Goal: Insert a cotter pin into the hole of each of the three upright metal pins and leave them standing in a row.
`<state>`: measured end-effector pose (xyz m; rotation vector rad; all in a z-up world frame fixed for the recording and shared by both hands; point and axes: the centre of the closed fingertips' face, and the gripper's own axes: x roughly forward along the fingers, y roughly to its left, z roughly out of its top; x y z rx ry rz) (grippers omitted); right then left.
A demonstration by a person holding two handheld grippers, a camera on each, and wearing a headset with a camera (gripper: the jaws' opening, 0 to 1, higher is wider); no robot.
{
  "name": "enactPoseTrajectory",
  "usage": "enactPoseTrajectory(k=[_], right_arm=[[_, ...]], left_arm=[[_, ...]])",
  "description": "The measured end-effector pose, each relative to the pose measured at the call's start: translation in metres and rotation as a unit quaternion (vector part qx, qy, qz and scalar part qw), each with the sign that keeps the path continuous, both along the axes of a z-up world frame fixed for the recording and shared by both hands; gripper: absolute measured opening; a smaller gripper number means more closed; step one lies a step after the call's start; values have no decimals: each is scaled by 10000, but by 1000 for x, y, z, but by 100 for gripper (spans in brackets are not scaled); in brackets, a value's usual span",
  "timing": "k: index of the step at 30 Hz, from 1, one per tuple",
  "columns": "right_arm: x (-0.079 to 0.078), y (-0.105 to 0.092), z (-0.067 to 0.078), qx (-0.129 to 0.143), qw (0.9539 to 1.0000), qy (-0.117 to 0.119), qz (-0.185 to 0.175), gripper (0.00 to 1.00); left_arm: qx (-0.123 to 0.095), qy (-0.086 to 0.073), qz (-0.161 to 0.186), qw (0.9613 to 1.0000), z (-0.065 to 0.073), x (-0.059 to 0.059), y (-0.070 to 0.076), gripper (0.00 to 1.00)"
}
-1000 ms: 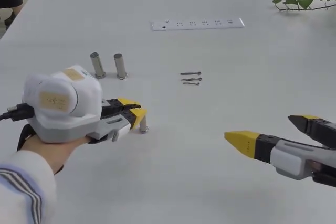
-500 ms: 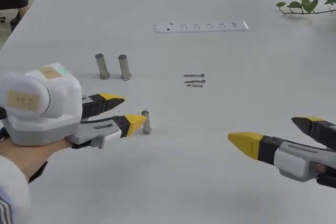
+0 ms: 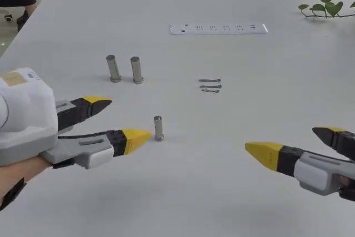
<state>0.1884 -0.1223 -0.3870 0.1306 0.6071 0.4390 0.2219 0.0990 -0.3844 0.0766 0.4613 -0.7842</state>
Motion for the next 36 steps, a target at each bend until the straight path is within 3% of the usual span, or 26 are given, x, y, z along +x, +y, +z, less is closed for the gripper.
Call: enactPoseTrajectory(k=[5,11,16,19,23,36], right_arm=[[0,2,0,-14,10000,10,38,86],[0,4,0,-52,9999,30,88,86],[1,8,1,-89,9998,27,149,86],[2,10,1,-112,9997,37,194,86],[2,14,1,-179,9994,60,288,86],[17,20,0,-430,9971,137,613,85]], left_arm=[[-57,32,242,9997,-1,-5,9,81],[-99,-89,419,9990,1,-10,19,91],[-357,-196,554,9976,8,-12,20,95],[-603,-126,543,9966,10,-16,17,99],[-799,-147,567,9951,12,-20,16,99],[-622,-32,754,9952,1,-24,29,99]])
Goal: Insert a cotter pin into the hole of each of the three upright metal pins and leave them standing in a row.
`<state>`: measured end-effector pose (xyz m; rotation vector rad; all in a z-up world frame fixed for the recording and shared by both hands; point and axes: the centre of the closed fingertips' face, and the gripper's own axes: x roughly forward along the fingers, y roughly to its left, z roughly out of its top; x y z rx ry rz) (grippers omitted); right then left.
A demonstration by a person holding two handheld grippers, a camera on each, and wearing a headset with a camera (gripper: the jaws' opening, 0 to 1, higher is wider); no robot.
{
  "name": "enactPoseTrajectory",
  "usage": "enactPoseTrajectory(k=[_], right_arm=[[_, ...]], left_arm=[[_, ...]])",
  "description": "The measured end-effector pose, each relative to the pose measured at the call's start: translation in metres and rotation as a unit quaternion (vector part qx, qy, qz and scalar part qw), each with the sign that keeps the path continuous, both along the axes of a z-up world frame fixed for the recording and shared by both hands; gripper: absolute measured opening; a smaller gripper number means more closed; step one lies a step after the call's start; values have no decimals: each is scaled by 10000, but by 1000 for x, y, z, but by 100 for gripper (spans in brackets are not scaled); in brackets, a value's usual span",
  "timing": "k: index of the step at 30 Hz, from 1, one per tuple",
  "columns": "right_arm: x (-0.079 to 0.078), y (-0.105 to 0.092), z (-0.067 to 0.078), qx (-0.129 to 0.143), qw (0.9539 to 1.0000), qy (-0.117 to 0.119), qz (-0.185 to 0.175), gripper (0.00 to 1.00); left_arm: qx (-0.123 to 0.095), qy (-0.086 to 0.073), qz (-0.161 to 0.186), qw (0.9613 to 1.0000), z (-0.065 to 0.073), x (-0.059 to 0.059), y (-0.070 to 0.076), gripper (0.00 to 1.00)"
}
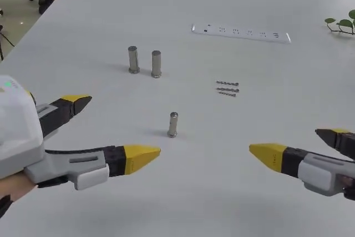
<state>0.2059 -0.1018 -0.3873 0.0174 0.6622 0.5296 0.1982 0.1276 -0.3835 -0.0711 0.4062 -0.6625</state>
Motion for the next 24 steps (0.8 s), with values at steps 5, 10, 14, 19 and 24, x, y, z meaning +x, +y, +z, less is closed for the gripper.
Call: enactPoseTrajectory(k=[5,10,14,19,24], right_arm=[[11,4,1,-187,9995,-13,266,84],[20,5,2,-367,9981,12,498,82],[29,5,1,-571,9956,25,748,80],[43,1,-5,-915,9893,101,1131,78],[52,2,-10,-1006,9841,333,1426,72]], left_arm=[[-94,76,141,9998,-1,-3,6,99],[-202,150,293,9993,-2,-5,12,99],[-267,213,338,9988,-3,-6,13,99],[-285,216,358,9987,-2,-5,13,99],[-236,207,352,9989,-2,-1,16,99]])
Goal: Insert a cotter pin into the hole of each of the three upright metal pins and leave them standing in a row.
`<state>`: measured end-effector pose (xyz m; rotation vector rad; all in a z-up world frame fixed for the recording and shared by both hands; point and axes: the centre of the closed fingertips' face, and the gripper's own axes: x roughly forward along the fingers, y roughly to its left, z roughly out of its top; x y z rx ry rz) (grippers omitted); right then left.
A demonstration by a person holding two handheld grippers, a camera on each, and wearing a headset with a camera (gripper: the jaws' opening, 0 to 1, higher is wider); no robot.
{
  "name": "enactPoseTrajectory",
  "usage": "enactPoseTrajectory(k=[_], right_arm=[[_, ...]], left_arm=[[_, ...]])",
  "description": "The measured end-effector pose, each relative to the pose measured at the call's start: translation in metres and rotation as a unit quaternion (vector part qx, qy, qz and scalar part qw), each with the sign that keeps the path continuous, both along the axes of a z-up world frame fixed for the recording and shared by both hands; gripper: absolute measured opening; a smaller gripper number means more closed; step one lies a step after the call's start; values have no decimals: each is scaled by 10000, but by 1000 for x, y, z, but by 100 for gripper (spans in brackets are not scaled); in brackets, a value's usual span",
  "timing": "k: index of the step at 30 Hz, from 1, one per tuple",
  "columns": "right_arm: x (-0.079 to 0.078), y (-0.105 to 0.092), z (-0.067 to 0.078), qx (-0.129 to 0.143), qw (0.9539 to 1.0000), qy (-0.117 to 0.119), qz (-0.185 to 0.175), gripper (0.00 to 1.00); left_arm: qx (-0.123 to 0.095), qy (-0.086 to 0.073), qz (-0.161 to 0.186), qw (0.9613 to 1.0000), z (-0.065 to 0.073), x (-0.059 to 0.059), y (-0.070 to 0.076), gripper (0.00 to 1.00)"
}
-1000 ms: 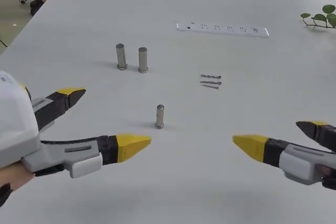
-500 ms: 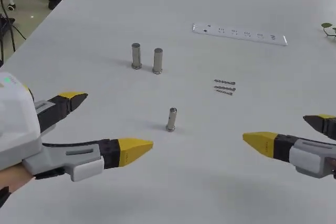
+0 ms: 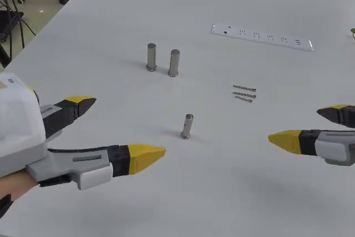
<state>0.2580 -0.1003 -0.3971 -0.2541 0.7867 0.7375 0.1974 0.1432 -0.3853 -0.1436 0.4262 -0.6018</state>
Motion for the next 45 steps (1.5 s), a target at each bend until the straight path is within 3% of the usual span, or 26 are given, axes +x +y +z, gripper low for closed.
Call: enactPoseTrajectory(k=[3,8,12,20,26,30,32,37,42,45], right_arm=[[6,0,-1,-280,9991,-18,305,71],[16,2,0,-441,9973,14,582,66],[25,5,-1,-580,9953,-23,780,64],[45,12,-2,-910,9880,4,1250,58],[62,19,-2,-1160,9808,-10,1567,55],[68,19,-14,-1443,9697,131,1966,51],[69,20,-18,-1529,9665,168,2055,48],[76,26,-26,-1565,9613,286,2251,40],[83,30,-36,-1726,9527,407,2469,32],[83,32,-42,-1796,9476,500,2594,27]], left_arm=[[52,-19,44,10000,2,4,6,99],[48,55,66,10000,2,6,14,99],[171,51,35,9998,2,6,19,99],[214,100,34,9997,0,3,24,99],[175,153,47,9997,-3,1,24,99],[159,185,22,9997,-5,0,21,99],[167,194,-4,9997,-5,-1,20,99],[81,202,24,9998,-5,-1,18,97],[21,161,58,9999,-2,-3,17,96],[-30,217,102,9997,-5,-4,17,96]])
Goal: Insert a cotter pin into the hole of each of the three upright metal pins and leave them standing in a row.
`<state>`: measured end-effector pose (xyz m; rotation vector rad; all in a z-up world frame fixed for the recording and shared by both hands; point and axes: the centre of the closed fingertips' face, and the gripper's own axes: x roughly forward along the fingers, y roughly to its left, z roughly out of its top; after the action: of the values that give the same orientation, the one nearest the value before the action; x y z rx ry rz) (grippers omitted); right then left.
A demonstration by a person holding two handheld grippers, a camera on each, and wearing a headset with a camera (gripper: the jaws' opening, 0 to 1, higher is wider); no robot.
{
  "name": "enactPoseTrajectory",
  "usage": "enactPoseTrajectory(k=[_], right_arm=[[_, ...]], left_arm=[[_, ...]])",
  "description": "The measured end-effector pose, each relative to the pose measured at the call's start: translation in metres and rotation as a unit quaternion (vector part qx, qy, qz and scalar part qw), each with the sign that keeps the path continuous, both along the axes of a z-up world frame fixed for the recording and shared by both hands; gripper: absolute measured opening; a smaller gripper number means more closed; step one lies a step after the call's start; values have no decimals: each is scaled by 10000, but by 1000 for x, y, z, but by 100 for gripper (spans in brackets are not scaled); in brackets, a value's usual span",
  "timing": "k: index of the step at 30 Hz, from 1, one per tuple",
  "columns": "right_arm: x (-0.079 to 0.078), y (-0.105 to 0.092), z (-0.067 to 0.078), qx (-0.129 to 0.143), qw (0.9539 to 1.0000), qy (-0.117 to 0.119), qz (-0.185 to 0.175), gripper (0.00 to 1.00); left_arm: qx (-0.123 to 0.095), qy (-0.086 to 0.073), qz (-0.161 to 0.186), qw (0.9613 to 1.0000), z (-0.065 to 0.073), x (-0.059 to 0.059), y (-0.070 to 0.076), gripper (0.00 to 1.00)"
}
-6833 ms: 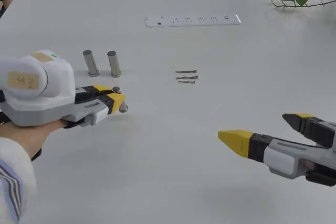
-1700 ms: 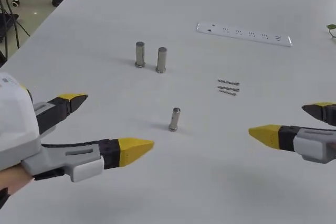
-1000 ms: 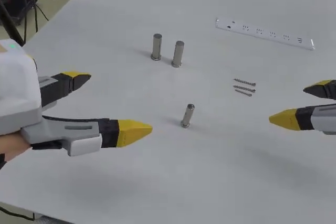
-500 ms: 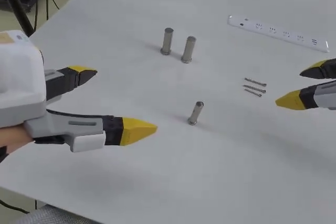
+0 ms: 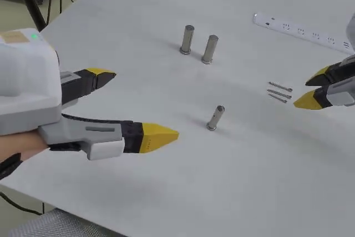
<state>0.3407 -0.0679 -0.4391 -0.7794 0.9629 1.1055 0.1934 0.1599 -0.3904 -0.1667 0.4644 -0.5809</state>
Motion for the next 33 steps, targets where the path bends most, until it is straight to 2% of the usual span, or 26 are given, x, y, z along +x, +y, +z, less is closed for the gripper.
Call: enactPoseTrajectory(k=[8,13,17,19,21,26,28,33], right_arm=[[0,4,-22,-249,9994,124,188,21],[4,2,-36,-489,9981,75,359,17],[9,0,-48,-571,9975,151,398,18],[10,2,-46,-594,9973,146,395,17],[15,1,-52,-626,9971,151,409,16],[19,2,-56,-746,9954,156,578,14],[25,1,-56,-807,9948,87,622,15],[29,5,-56,-747,9954,155,580,13]], left_arm=[[-62,44,3,10000,-5,-8,-4,95],[-77,125,33,9999,-9,-14,-3,95],[-118,160,58,9998,-10,-17,-3,94],[-118,187,68,9997,-11,-19,-3,94],[-118,204,79,9997,-12,-19,-3,94],[-121,197,99,9997,-12,-19,-4,92],[-81,202,92,9997,-13,-18,-4,91],[-85,228,82,9997,-14,-17,-7,91]])
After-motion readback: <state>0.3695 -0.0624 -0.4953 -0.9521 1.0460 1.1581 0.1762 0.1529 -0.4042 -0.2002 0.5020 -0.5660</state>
